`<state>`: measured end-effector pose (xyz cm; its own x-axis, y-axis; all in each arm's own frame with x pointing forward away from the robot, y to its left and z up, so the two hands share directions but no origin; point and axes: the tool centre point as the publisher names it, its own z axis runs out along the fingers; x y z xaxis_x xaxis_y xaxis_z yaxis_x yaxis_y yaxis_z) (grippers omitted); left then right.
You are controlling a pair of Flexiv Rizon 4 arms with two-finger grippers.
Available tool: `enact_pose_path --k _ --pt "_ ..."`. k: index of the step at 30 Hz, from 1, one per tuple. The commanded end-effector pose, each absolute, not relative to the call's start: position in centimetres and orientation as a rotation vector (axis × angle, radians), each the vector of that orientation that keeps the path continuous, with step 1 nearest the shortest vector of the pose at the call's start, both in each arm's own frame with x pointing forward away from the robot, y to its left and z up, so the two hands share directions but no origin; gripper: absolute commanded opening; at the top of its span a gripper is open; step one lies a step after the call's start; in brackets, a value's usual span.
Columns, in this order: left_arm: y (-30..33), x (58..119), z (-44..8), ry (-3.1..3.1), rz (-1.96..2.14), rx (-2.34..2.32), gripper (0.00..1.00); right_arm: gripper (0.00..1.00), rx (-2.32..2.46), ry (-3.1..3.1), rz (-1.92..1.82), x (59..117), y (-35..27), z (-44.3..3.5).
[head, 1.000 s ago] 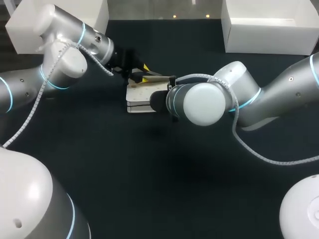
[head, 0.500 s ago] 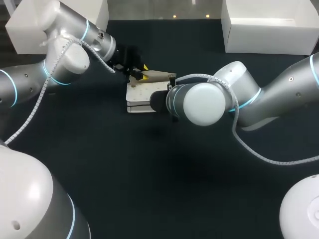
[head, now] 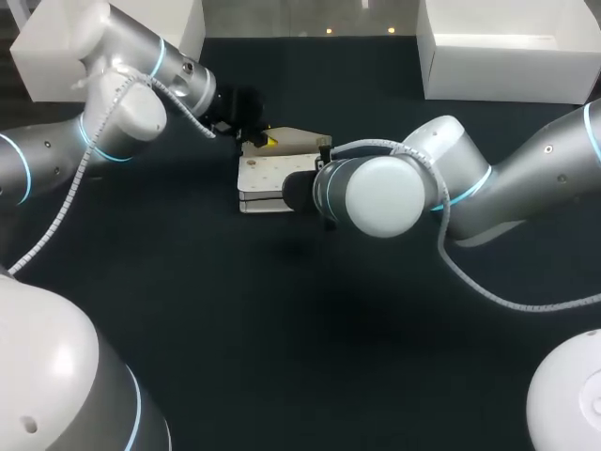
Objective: Pick up the bag, open it, inspect its contents, close it, and place it on the opposite side
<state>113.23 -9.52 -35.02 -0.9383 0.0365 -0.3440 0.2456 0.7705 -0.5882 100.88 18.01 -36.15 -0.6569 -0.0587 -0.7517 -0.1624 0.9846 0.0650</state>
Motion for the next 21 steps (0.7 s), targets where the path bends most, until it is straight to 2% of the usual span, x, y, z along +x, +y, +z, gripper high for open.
enact_pose_path --k 1,8,10,11,12,21 --pt "-9.4 113.3 -35.1 2.659 -0.948 0.199 0.0 0.0 -0.136 2.094 0.178 100.7 17.8 -36.5" --pt "-9.2 113.7 -34.5 2.666 -0.986 0.174 0.0 0.0 -0.135 2.09 0.173 100.7 17.8 -36.3" --pt "-9.2 113.7 -34.2 2.667 -0.999 0.17 0.0 0.41 -0.132 2.088 0.174 100.6 17.7 -36.0" --pt "-9.2 113.7 -33.9 2.666 -1.0 0.168 0.0 0.89 -0.132 2.089 0.176 100.5 17.7 -35.8" --pt "-9.2 113.7 -33.6 2.666 -1.0 0.168 0.0 1.0 -0.133 2.09 0.177 100.4 17.7 -35.6" --pt "-9.0 114.1 -30.4 2.65 -0.986 0.181 0.0 1.0 -0.13 2.112 0.195 99.1 17.4 -31.9"
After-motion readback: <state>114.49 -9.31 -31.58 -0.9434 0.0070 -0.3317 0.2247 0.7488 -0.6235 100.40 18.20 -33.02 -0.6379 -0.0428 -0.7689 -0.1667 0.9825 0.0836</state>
